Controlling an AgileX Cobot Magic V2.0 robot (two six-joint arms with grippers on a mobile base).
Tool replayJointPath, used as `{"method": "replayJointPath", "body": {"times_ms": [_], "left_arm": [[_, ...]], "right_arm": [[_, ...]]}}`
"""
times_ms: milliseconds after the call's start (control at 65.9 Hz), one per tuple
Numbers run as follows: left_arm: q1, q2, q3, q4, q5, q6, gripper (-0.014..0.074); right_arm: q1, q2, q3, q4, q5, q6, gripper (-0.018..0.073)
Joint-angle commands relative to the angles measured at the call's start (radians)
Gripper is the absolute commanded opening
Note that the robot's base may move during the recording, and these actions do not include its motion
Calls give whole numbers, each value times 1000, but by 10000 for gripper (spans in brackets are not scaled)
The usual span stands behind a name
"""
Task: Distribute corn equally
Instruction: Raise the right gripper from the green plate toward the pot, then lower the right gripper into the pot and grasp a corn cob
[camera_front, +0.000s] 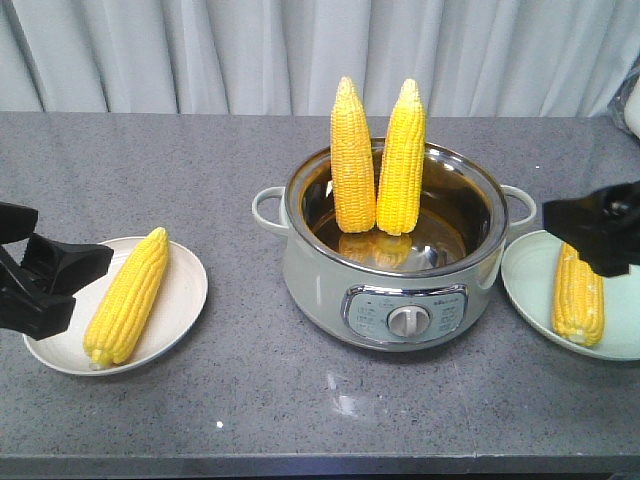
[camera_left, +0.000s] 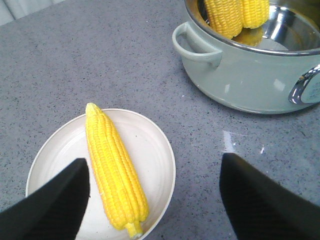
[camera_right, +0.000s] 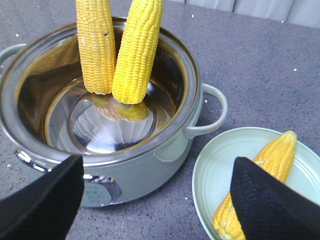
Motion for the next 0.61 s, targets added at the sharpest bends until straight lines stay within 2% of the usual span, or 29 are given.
{"method": "replayJointPath", "body": {"times_ms": [0,121,303,591], "left_arm": [[-5,-6,-23,-3,-67,-2,513],[-5,-6,-23,-3,-67,-2,513],[-5,-6,-23,-3,-67,-2,513],[-5,-6,-23,-3,-67,-2,513]], "right_arm": [[-5,56,-78,1,-71,3,580],[-5,140,-157,11,-45,5,580],[-5,289,-288,77,-24,-17,580],[-5,556,-512,244,27,-132,580]]}}
